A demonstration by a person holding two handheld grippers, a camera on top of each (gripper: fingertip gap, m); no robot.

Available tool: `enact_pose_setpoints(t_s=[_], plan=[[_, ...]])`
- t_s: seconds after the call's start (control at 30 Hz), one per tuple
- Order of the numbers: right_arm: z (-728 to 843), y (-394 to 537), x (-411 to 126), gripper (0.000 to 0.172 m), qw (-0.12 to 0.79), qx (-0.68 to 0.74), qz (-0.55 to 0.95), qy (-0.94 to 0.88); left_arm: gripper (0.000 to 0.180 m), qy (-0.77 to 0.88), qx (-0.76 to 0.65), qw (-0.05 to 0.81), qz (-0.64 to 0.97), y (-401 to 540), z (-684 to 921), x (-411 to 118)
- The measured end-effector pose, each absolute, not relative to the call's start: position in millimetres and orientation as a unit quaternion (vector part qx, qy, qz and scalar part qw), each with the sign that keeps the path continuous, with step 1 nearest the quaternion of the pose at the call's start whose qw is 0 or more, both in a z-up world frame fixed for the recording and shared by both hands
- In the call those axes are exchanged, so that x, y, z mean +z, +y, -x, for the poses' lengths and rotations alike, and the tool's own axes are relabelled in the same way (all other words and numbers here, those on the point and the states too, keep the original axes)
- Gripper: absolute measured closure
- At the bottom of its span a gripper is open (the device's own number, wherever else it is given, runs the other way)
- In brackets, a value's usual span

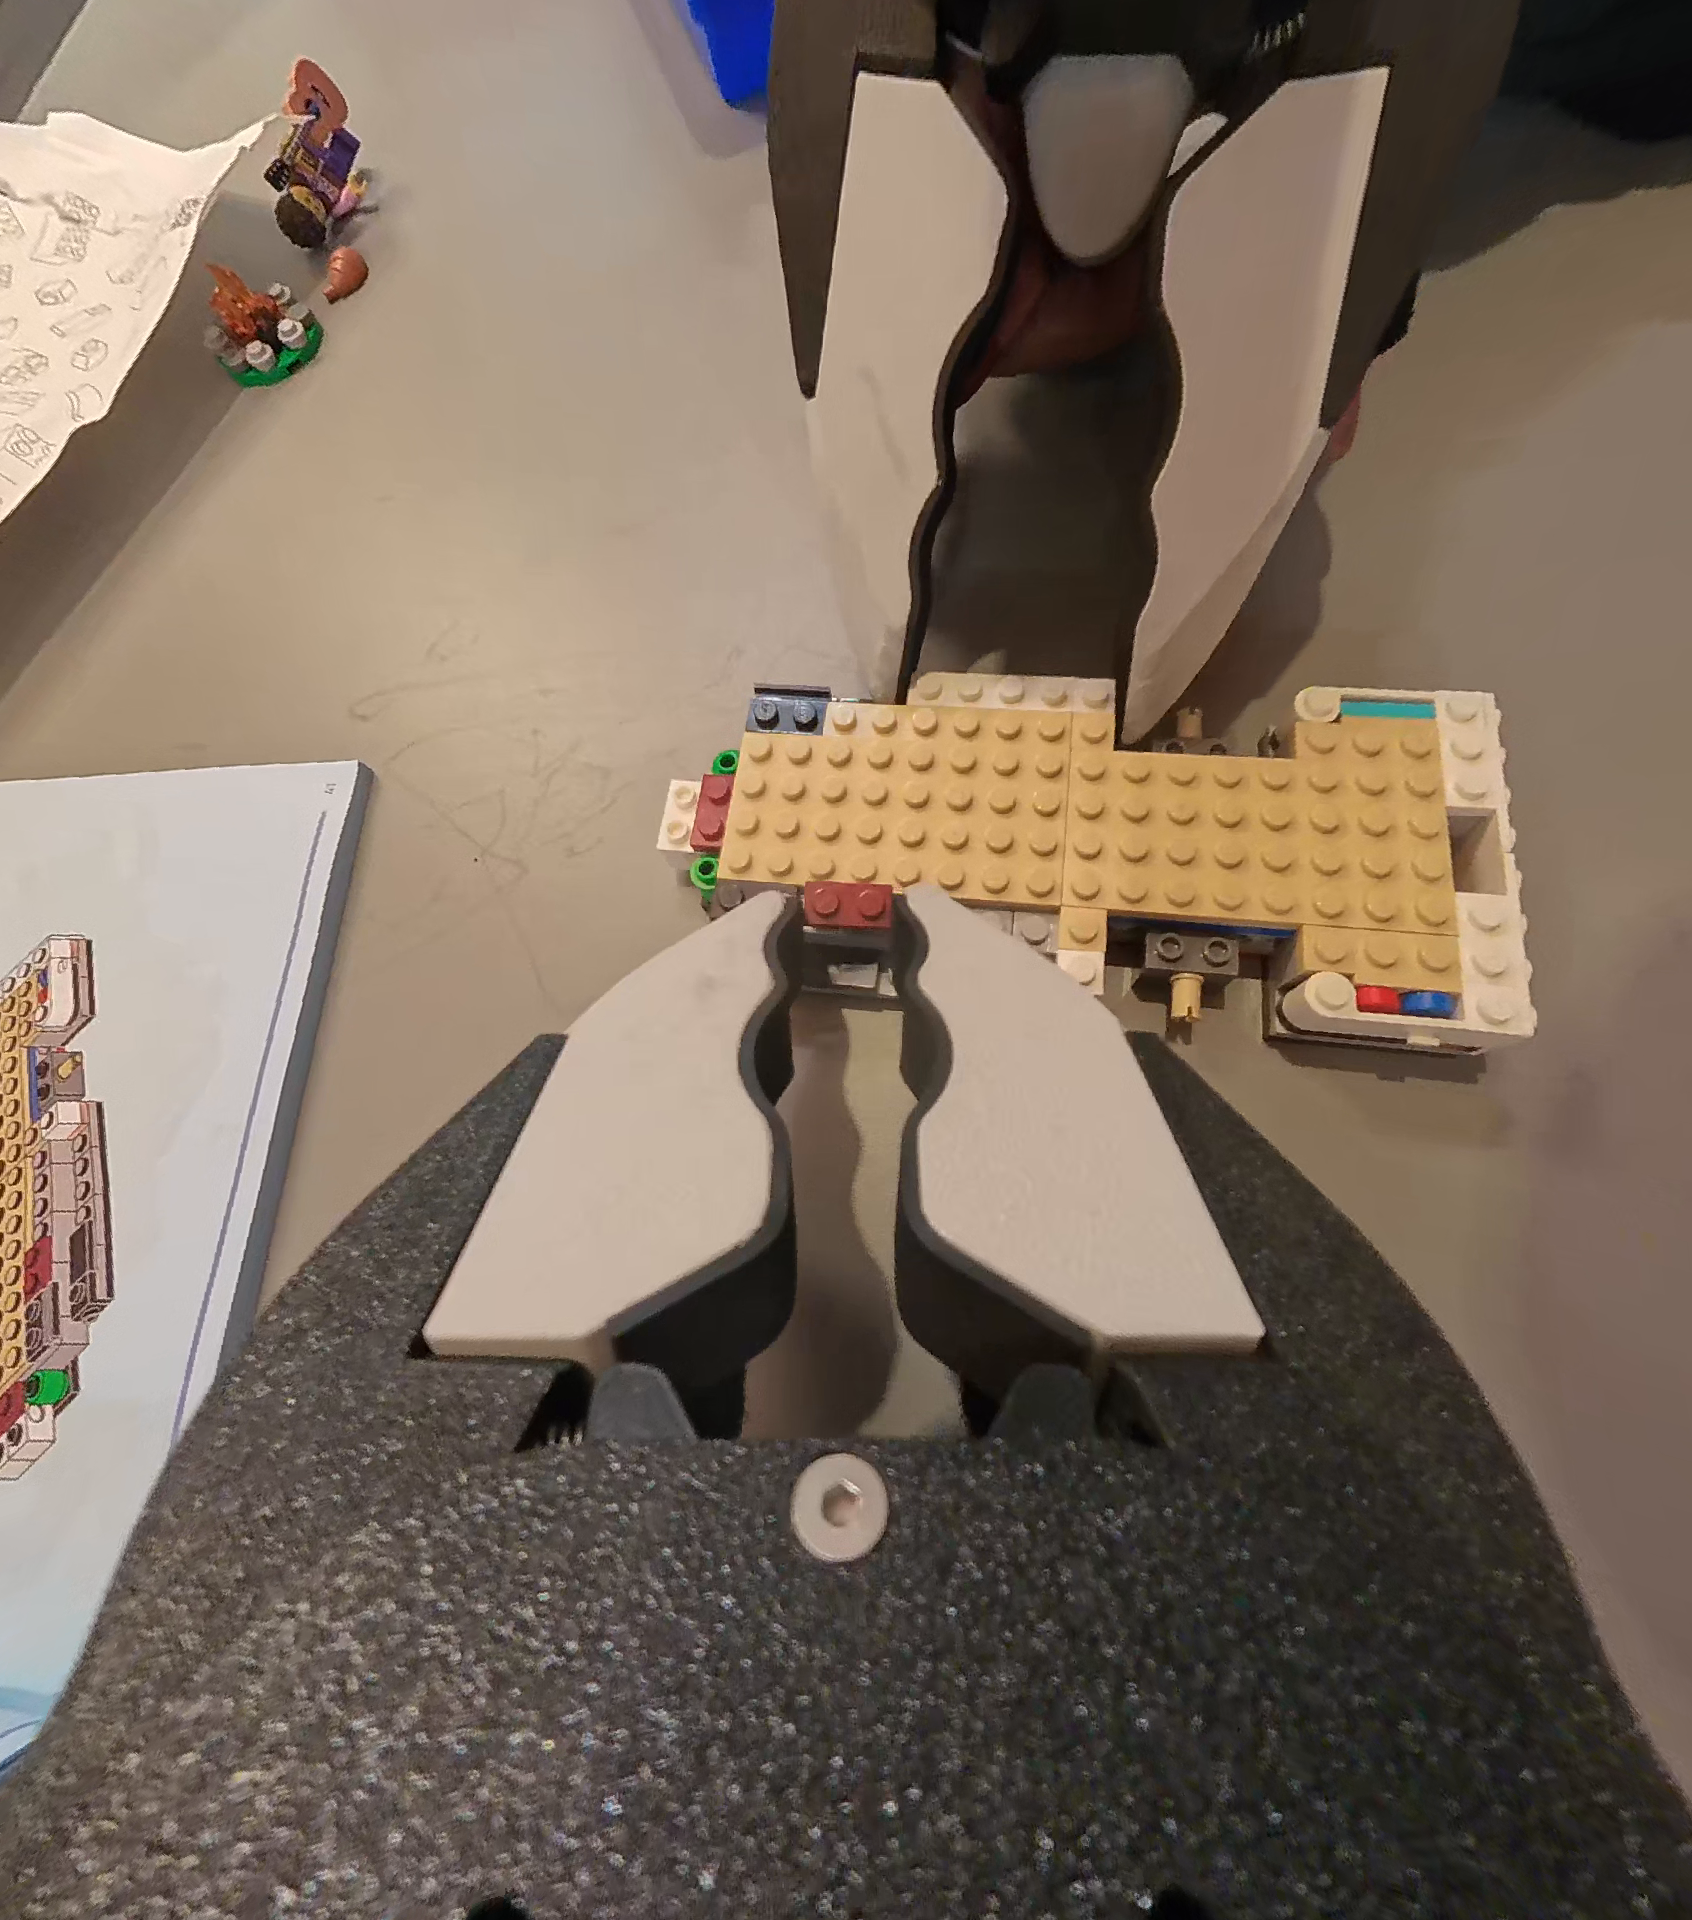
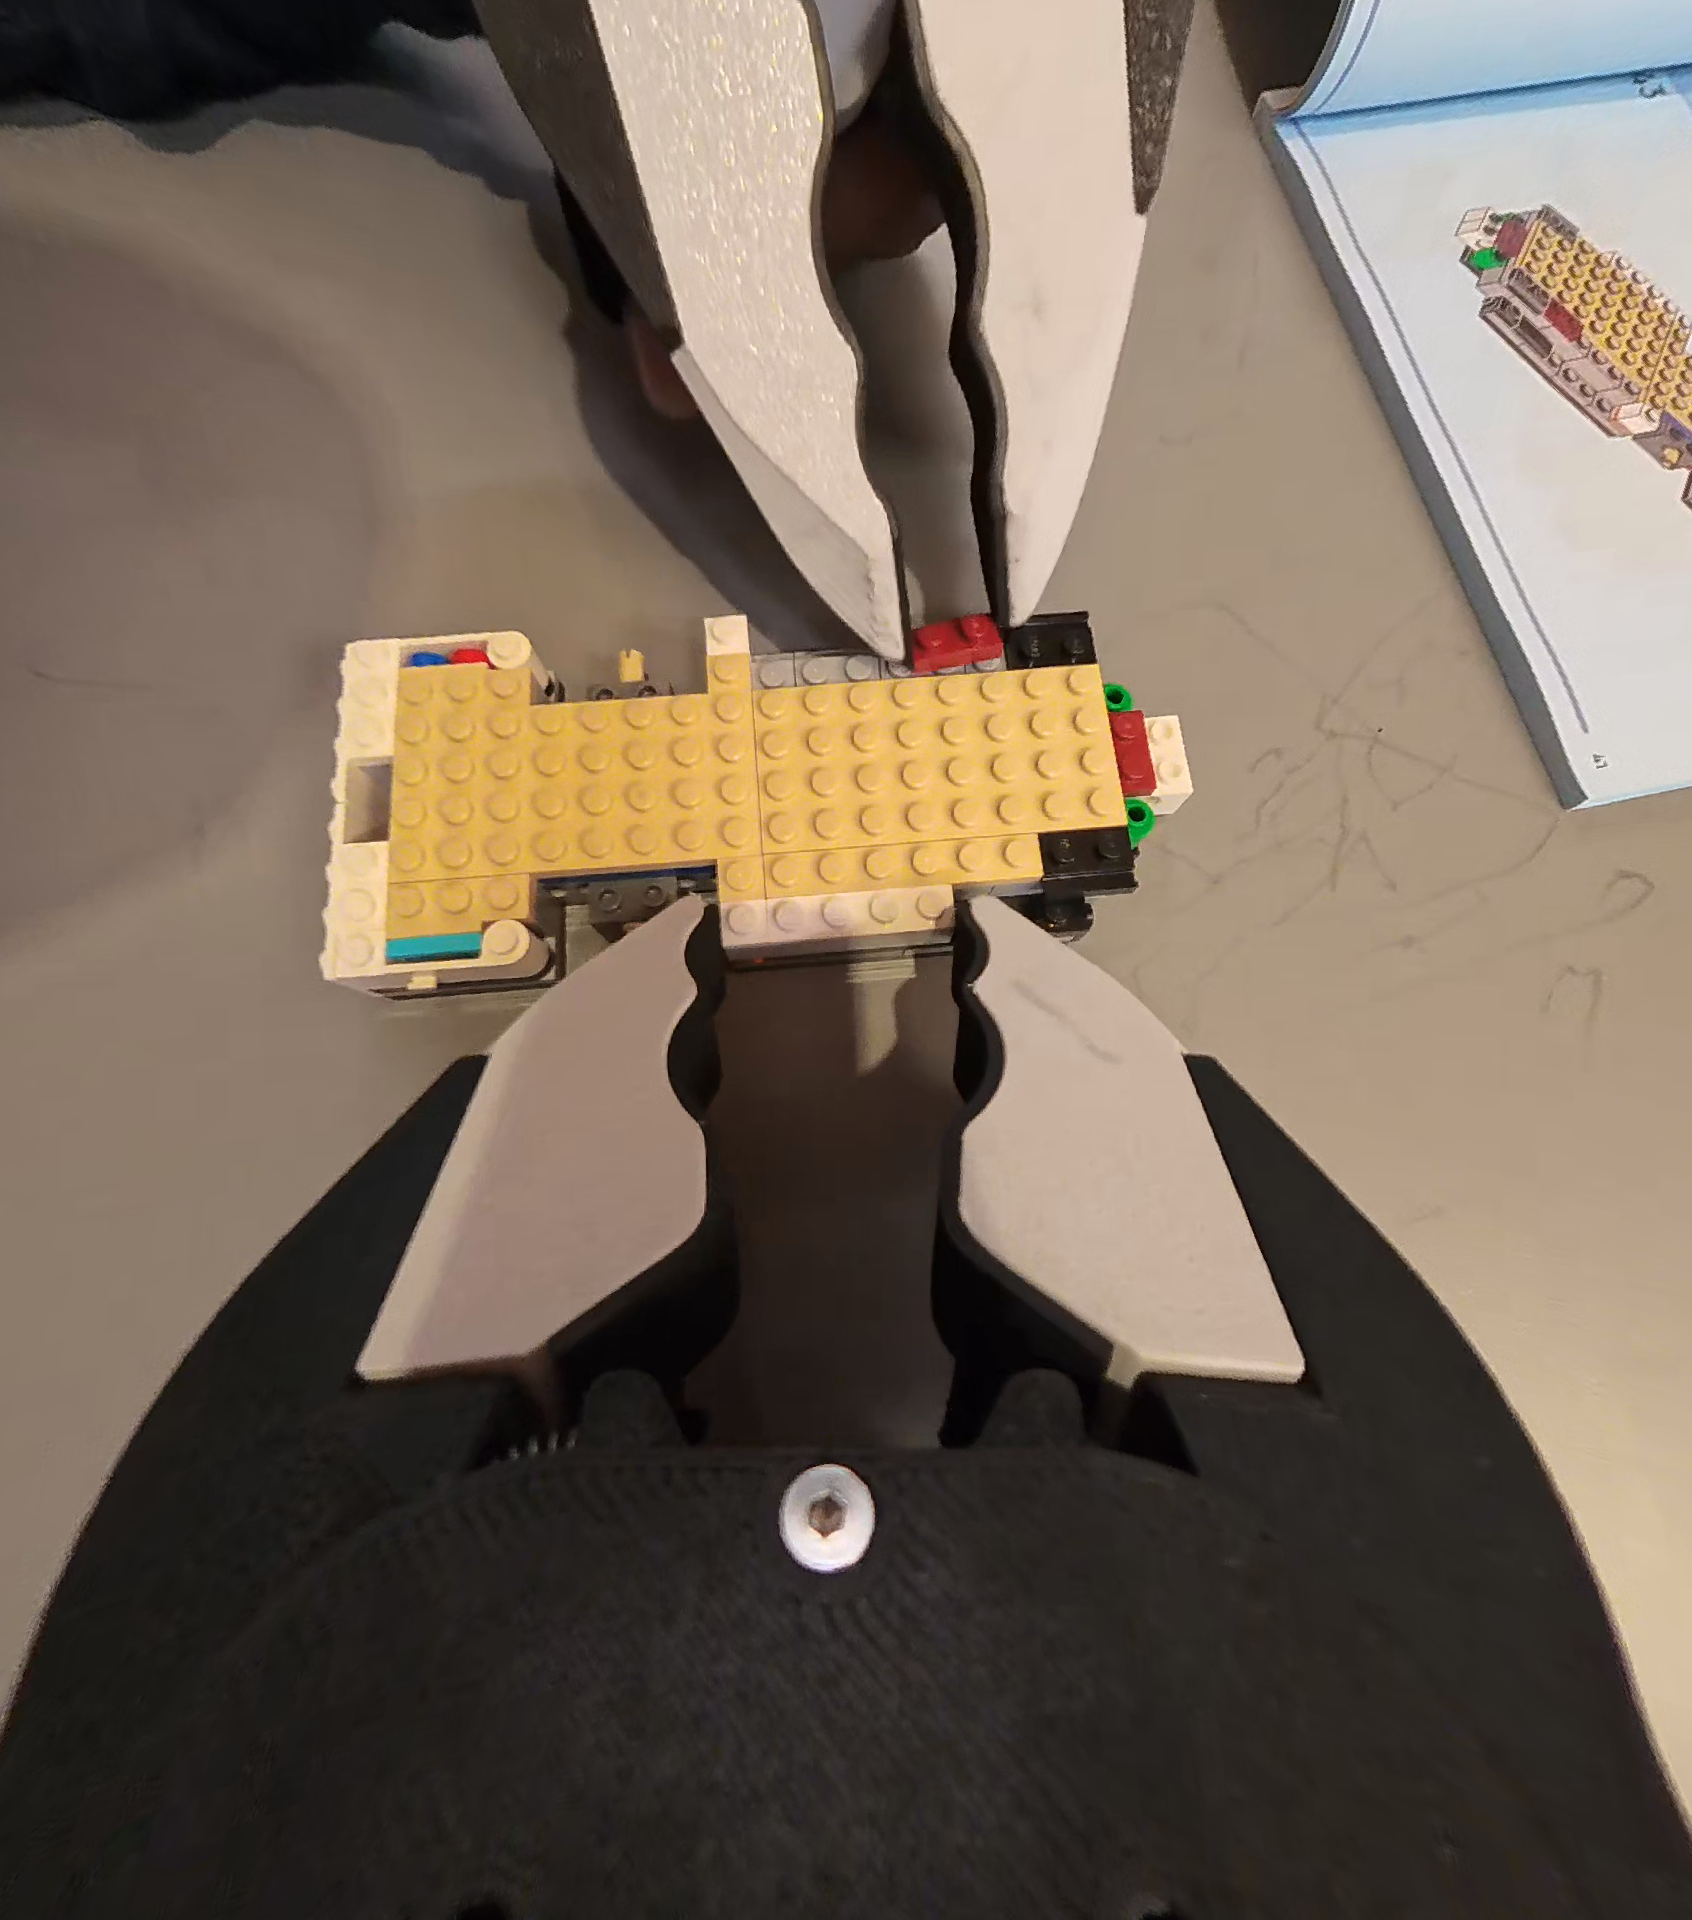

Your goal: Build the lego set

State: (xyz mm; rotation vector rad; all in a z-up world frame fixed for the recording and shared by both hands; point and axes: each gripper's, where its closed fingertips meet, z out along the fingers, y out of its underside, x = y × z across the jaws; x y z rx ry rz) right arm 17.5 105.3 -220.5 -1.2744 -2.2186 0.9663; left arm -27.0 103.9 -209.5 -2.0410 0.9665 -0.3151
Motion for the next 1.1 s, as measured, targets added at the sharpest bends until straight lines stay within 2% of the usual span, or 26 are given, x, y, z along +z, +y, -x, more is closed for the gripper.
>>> enact_pose_setpoints(t_s=[1.1], plan=[[-19.2,106.7,-220.1,0.129,0.195,0.352,0.455,-0.794,0.161,0.386,-0.130,0.417,0.812,106.3,26.8,-209.8]])
